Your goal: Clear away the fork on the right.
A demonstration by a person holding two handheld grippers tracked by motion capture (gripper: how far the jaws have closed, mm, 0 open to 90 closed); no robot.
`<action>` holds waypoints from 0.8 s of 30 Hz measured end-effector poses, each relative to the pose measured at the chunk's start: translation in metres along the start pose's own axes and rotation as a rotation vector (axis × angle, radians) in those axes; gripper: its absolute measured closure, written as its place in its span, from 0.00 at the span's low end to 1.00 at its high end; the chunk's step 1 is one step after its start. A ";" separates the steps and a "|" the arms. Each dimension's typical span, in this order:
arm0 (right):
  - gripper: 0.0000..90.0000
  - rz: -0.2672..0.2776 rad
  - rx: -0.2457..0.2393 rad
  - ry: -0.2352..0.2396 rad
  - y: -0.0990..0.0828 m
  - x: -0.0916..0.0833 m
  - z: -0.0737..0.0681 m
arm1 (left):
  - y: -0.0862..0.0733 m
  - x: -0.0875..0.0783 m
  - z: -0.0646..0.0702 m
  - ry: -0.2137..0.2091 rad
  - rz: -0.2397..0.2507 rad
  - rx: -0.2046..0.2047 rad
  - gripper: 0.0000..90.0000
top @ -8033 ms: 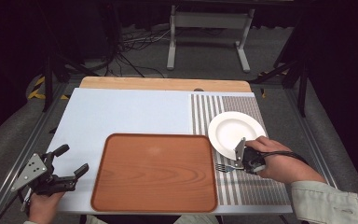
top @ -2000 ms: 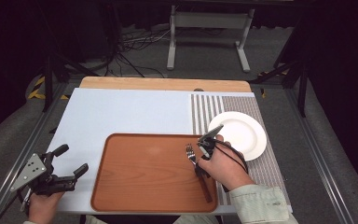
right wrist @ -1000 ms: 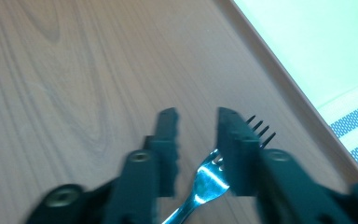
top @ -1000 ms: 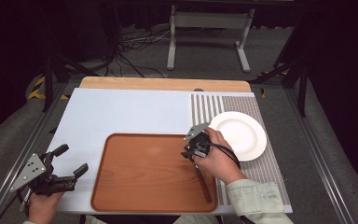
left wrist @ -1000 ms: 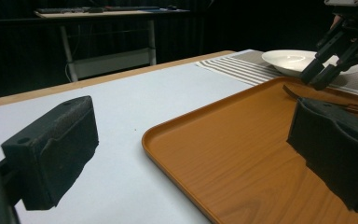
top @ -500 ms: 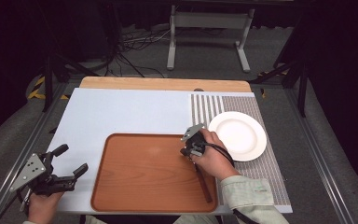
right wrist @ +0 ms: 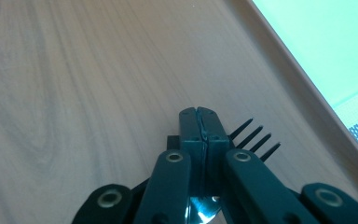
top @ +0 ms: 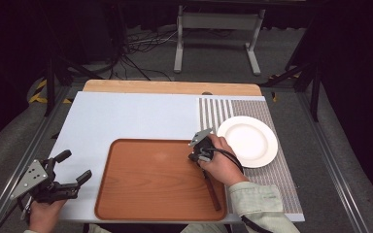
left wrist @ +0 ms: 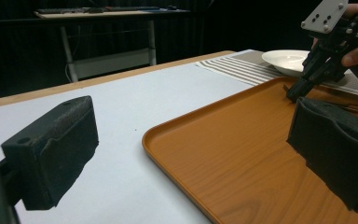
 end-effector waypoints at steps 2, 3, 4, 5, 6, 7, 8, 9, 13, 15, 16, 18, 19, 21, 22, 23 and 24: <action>1.00 -0.001 0.001 -0.007 -0.001 0.000 0.001 | 0.000 0.000 0.000 0.000 0.000 0.000 0.03; 1.00 -0.001 0.003 -0.007 -0.001 0.000 0.002 | 0.000 0.000 0.000 0.000 0.000 0.000 0.03; 1.00 -0.001 0.005 -0.016 -0.001 0.000 0.003 | 0.000 0.000 0.000 0.000 0.000 0.000 0.03; 1.00 -0.003 0.003 -0.015 -0.002 -0.001 0.004 | 0.000 0.000 0.000 -0.001 -0.001 0.002 0.03; 1.00 -0.006 0.006 -0.018 -0.002 -0.002 0.004 | 0.000 0.000 0.000 -0.001 -0.001 0.003 0.03; 1.00 -0.007 0.006 -0.020 -0.003 -0.002 0.005 | 0.000 0.000 0.000 -0.001 -0.001 0.003 0.03; 1.00 -0.009 0.008 -0.024 -0.003 -0.003 0.006 | 0.000 0.000 0.000 -0.001 -0.001 0.002 0.03; 1.00 -0.008 0.011 -0.029 -0.004 -0.003 0.007 | 0.000 0.000 0.000 -0.001 -0.001 0.003 0.03; 1.00 -0.011 0.020 -0.041 -0.007 -0.006 0.011 | 0.000 0.000 0.000 -0.001 -0.002 0.003 0.03; 1.00 -0.013 0.024 -0.051 -0.008 -0.007 0.013 | 0.000 0.000 0.000 -0.001 -0.002 0.002 0.03; 1.00 -0.013 0.029 -0.055 -0.009 -0.008 0.014 | 0.000 0.000 0.000 0.000 0.000 0.000 0.03; 1.00 -0.016 0.032 -0.059 -0.010 -0.009 0.015 | 0.000 0.000 0.000 -0.002 -0.002 -0.001 0.03; 1.00 -0.017 0.033 -0.062 -0.010 -0.009 0.016 | 0.000 0.000 0.000 -0.002 -0.002 -0.001 0.03; 1.00 -0.020 0.033 -0.071 -0.012 -0.010 0.017 | 0.000 0.000 0.000 -0.002 -0.002 -0.001 0.03; 1.00 -0.020 0.033 -0.071 -0.012 -0.010 0.017 | 0.000 0.000 0.000 -0.002 -0.002 -0.001 0.03; 1.00 -0.021 0.036 -0.075 -0.013 -0.012 0.019 | 0.000 0.001 0.000 -0.003 -0.002 -0.002 0.03; 1.00 -0.021 0.036 -0.077 -0.014 -0.012 0.020 | 0.000 0.001 0.000 -0.003 -0.002 -0.001 0.03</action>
Point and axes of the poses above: each handheld gripper's, and its own axes: x roughly forward along the jaws, y roughly out of its top, z roughly to its right, the point moved 2 cm from there along x, roughly forward along the jaws, and after that the axes turned 7 degrees about z, right-handed, at the moved point
